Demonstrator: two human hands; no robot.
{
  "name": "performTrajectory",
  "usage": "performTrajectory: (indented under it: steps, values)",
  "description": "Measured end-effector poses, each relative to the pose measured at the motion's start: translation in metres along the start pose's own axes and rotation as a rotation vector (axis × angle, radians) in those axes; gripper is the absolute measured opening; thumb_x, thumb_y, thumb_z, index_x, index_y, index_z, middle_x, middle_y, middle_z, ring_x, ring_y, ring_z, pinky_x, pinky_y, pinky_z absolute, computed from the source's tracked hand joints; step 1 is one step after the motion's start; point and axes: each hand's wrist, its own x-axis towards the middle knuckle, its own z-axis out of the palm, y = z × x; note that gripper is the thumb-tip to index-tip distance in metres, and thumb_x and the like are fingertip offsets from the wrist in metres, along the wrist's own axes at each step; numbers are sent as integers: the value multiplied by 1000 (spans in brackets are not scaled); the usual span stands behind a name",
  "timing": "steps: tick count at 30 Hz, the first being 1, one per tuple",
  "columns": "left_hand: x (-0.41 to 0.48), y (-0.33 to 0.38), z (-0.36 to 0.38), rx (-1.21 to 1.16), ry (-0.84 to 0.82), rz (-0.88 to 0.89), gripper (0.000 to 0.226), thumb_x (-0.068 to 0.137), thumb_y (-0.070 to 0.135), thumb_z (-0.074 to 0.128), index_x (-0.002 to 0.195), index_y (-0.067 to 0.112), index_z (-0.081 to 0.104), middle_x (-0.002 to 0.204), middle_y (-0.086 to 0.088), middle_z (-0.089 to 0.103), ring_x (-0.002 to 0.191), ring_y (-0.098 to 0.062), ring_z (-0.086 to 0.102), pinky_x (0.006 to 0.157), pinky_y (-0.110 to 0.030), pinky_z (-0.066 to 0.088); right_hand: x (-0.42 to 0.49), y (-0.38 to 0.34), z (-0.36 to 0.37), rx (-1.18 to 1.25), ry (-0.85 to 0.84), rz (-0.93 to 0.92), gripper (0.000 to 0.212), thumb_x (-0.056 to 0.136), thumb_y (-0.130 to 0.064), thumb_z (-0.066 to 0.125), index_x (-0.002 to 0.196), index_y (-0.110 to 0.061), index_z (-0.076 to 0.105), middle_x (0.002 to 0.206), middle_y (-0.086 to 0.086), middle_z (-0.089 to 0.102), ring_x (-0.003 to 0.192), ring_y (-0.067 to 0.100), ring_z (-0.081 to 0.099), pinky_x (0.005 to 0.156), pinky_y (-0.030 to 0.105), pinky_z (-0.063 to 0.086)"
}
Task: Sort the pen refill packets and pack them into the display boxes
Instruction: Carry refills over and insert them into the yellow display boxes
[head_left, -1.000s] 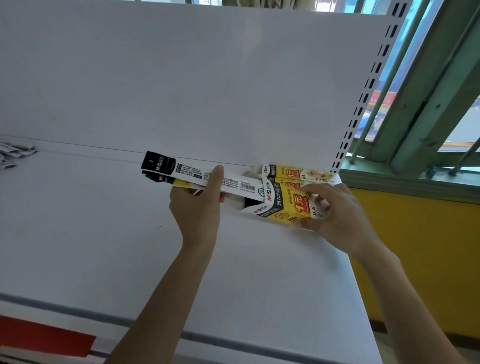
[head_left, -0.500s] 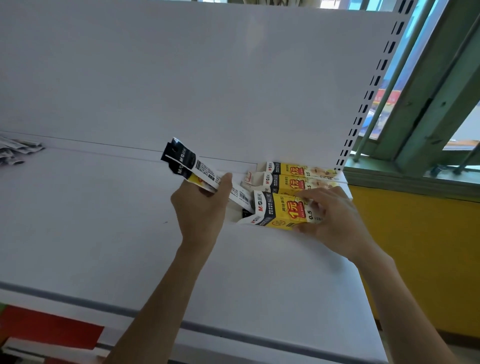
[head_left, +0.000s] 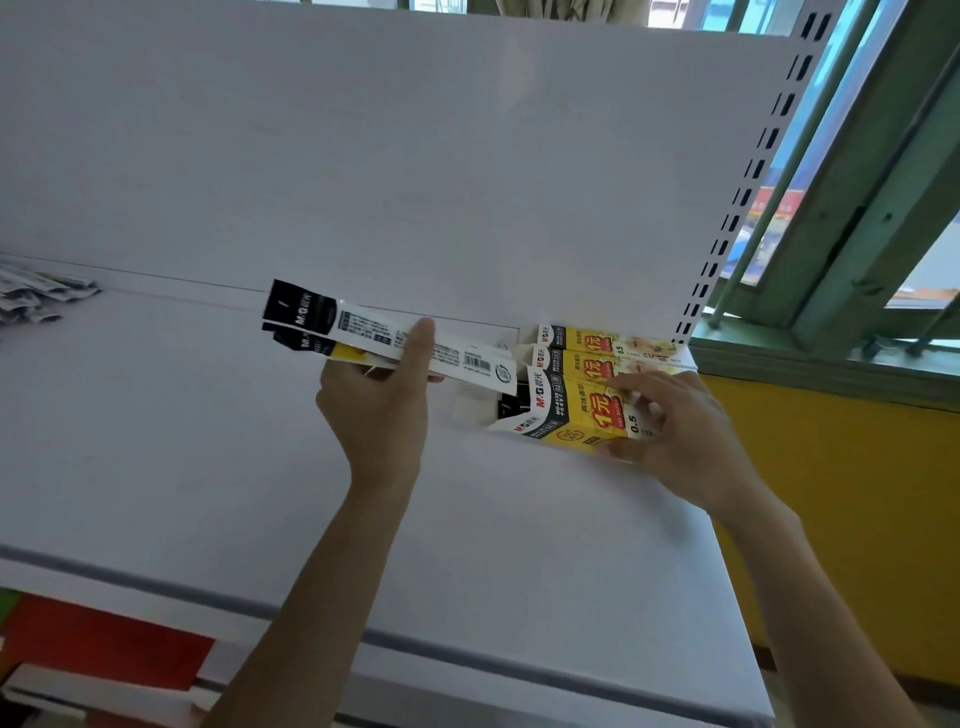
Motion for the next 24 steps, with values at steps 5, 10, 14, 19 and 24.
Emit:
performTrajectory:
  steps: [5, 10, 14, 19, 24]
  values:
    - [-9, -1, 4, 70, -41, 27, 11, 78, 17, 73, 80, 16, 62, 72, 14, 63, 52, 4, 63, 47, -9, 45, -3, -2, -3, 0, 10, 1, 62, 67, -23, 81, 124, -27, 55, 92, -24, 41, 99, 6, 34, 87, 28, 32]
    - [-9, 1, 5, 27, -42, 5, 17, 78, 20, 73, 76, 28, 58, 74, 14, 65, 53, 0, 64, 48, -12, 47, -6, -5, -6, -6, -7, 4, 63, 67, -23, 81, 124, -27, 55, 86, -33, 30, 99, 9, 38, 91, 30, 34]
    - [-8, 0, 4, 32, -47, 9, 17, 77, 21, 73, 76, 29, 58, 75, 12, 65, 57, 2, 65, 49, -12, 49, -7, -6, -6, -8, -4, 5, 63, 67, -24, 81, 124, -26, 55, 86, -33, 30, 98, 9, 38, 90, 30, 35]
    - [-20, -8, 10, 41, -117, -44, 22, 76, 20, 75, 69, 33, 58, 62, 23, 64, 65, 5, 66, 59, -21, 56, -8, -11, -4, 16, -9, 4, 63, 66, -23, 82, 123, -26, 55, 86, -33, 30, 98, 12, 41, 93, 34, 39]
    - [-23, -10, 14, 25, -197, -195, 20, 73, 22, 77, 66, 27, 58, 52, 23, 62, 58, 5, 64, 49, -12, 50, -9, -11, -4, -4, -3, 0, 64, 66, -24, 82, 124, -25, 55, 86, -33, 29, 102, 16, 44, 93, 35, 37]
